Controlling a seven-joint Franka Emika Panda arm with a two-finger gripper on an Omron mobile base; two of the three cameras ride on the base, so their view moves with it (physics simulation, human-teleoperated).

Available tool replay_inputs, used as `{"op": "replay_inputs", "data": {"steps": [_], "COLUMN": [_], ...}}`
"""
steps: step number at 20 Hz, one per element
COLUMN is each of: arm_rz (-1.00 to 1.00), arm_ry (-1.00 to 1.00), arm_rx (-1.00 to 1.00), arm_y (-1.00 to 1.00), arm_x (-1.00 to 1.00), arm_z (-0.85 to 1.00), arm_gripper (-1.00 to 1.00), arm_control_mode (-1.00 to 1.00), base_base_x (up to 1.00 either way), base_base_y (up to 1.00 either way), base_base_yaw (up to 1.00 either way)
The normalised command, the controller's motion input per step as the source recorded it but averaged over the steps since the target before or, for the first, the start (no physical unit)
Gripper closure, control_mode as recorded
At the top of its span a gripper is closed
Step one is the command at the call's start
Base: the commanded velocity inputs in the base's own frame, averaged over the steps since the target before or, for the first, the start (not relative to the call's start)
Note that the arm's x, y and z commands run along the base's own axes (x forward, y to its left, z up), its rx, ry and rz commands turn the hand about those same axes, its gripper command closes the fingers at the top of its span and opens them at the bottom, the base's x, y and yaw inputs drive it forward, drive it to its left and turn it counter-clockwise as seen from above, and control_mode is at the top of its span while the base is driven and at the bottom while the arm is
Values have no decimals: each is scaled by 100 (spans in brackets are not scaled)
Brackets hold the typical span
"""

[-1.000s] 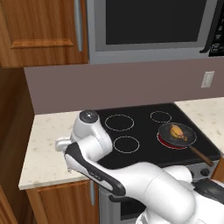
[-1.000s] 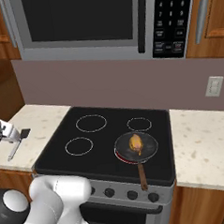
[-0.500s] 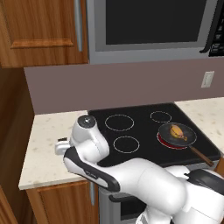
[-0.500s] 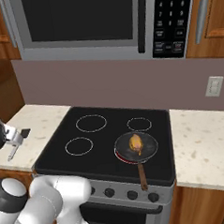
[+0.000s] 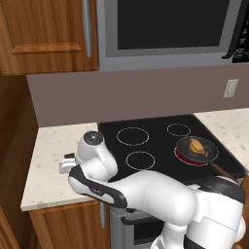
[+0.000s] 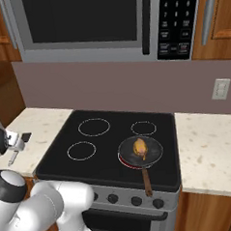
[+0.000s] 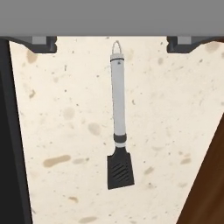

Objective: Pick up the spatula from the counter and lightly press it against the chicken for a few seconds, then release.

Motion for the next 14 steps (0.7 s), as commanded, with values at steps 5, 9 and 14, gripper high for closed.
{"op": "replay_inputs", "data": {"steps": [5, 9, 14], "arm_rz": [0, 0, 0], "arm_ry": [0, 1, 2], "arm_rx": [0, 0, 0], "arm_y": [1, 3, 7], "arm_x": [9, 9, 13], "arm_z": [-14, -17, -16], "arm_gripper": [-100, -100, -100], "arm_control_mode": [-100, -100, -100], "base_base_x": [0, 0, 0], "base_base_y": [0, 0, 0], "base_base_yaw": [0, 0, 0]}}
